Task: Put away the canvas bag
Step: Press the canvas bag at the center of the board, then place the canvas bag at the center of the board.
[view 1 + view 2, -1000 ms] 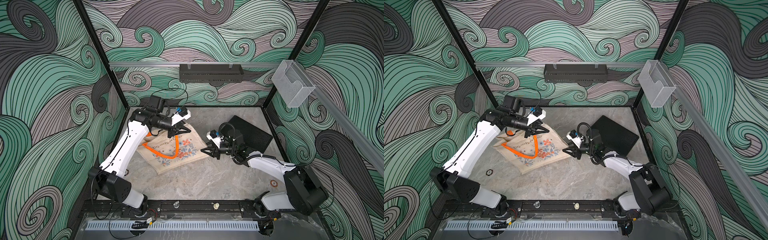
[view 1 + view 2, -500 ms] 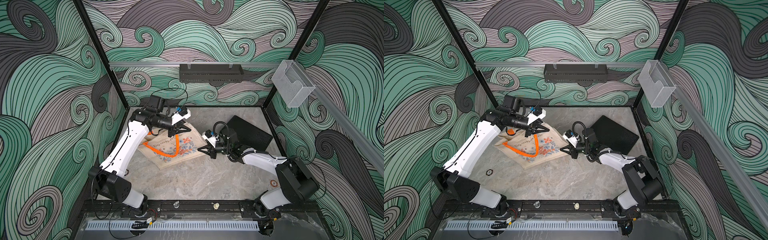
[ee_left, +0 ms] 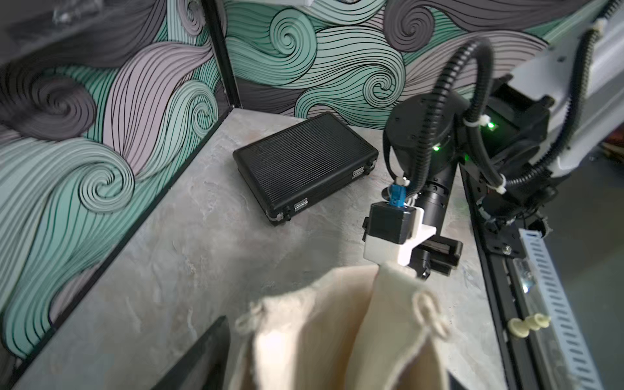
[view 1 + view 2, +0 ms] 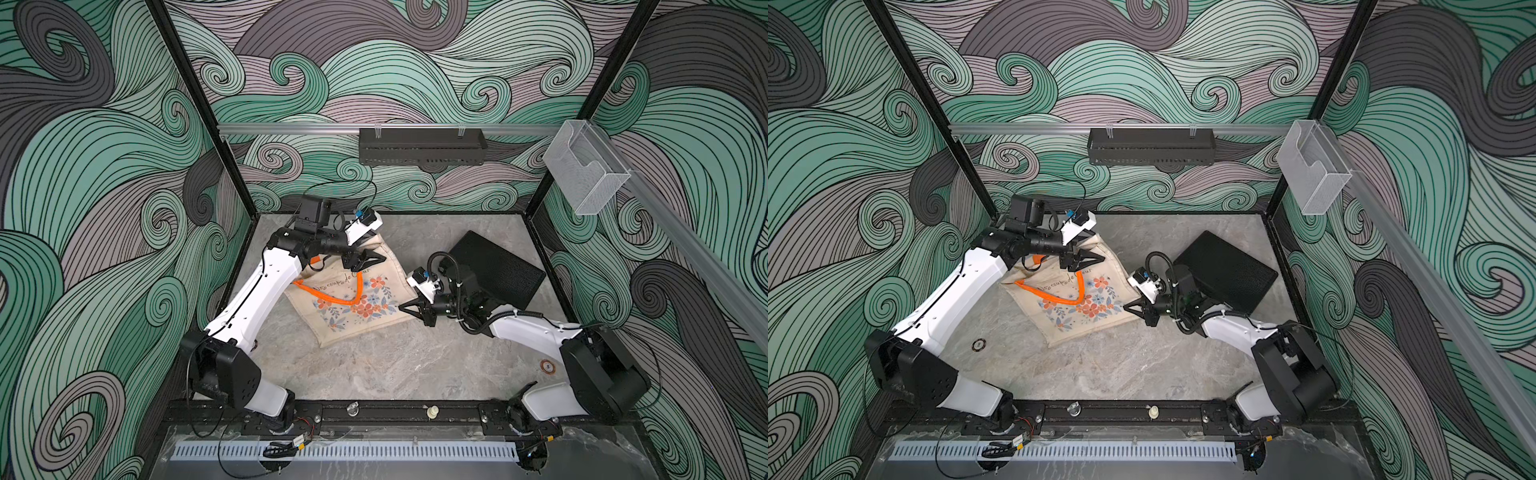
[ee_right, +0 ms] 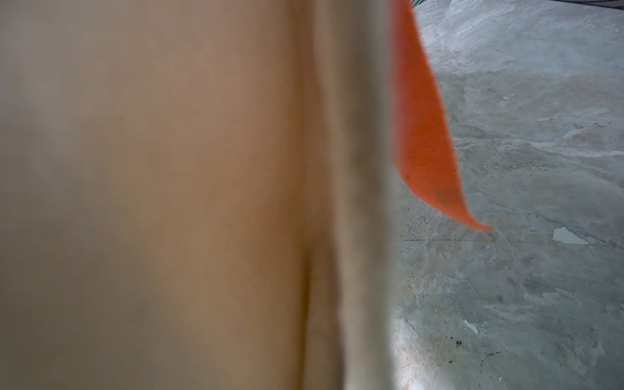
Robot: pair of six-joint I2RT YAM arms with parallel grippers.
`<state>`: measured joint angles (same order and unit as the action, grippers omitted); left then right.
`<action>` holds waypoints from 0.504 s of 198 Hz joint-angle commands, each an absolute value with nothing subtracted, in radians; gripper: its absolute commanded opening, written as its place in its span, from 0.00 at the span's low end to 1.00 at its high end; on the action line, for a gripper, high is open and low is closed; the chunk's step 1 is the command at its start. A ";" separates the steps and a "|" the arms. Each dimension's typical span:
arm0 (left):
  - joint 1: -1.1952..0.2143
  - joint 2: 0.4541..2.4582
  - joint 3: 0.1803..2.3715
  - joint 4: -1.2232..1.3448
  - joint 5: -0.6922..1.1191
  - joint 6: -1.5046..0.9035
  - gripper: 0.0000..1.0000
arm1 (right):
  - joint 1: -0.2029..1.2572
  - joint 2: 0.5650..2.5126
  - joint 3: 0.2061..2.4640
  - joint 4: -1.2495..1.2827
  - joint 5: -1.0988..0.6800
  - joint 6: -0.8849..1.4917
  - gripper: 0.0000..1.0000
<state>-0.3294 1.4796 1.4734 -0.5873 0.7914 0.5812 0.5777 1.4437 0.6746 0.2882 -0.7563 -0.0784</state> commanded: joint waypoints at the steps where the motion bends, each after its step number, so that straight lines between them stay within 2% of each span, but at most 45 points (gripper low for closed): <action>1: -0.335 1.450 1.457 -0.425 0.635 0.426 0.96 | 0.577 1.441 0.695 0.258 -0.773 -0.078 0.00; 5: -0.337 1.449 1.453 -0.406 0.599 0.401 0.98 | 0.576 1.447 0.695 0.264 -0.784 -0.066 0.00; 20: -0.346 1.454 1.463 -0.391 0.469 0.375 0.99 | 0.573 1.456 0.683 0.322 -0.799 0.002 0.00; 41: -0.381 1.436 1.495 -0.376 0.118 0.279 0.99 | 0.566 1.477 0.690 0.324 -0.777 0.063 0.00; 49: -0.381 1.414 1.492 -0.365 -0.028 0.185 0.99 | 0.559 1.483 0.690 0.337 -0.765 0.093 0.00; 58: -0.371 1.364 1.462 -0.366 -0.214 -0.022 0.98 | 0.546 1.488 0.687 0.356 -0.770 0.133 0.00; 71: -0.316 1.287 1.355 -0.358 -0.184 -0.150 0.99 | 0.524 1.495 0.687 0.383 -0.788 0.191 0.00; 100: -0.235 1.076 1.014 -0.126 -0.219 -0.283 0.99 | 0.500 1.509 0.697 0.341 -0.762 0.231 0.00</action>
